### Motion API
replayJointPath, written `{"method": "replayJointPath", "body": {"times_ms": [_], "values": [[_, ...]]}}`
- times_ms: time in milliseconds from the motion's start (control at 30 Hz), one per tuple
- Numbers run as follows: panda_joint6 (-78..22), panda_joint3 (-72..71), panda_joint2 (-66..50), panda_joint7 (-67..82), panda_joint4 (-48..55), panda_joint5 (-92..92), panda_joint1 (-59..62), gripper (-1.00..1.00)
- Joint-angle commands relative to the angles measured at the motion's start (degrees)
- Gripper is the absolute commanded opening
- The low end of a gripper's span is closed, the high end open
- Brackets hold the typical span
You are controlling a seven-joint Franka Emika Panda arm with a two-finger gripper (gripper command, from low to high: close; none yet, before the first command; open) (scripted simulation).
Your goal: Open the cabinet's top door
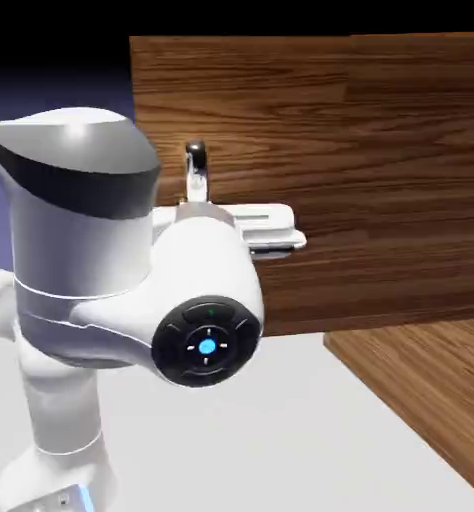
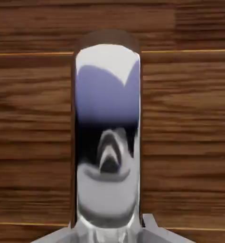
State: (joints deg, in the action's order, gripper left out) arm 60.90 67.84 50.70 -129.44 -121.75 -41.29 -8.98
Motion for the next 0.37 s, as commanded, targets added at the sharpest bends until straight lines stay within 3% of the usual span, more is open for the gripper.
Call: {"method": "replayJointPath", "body": {"times_ms": [0,333], "values": [[-1.2,1.6,-0.1,-0.2,1.9,0.5,-2.1,-1.0],[-11.6,15.0,2.6,-4.6,21.0,4.7,-22.8,-1.0]]}}
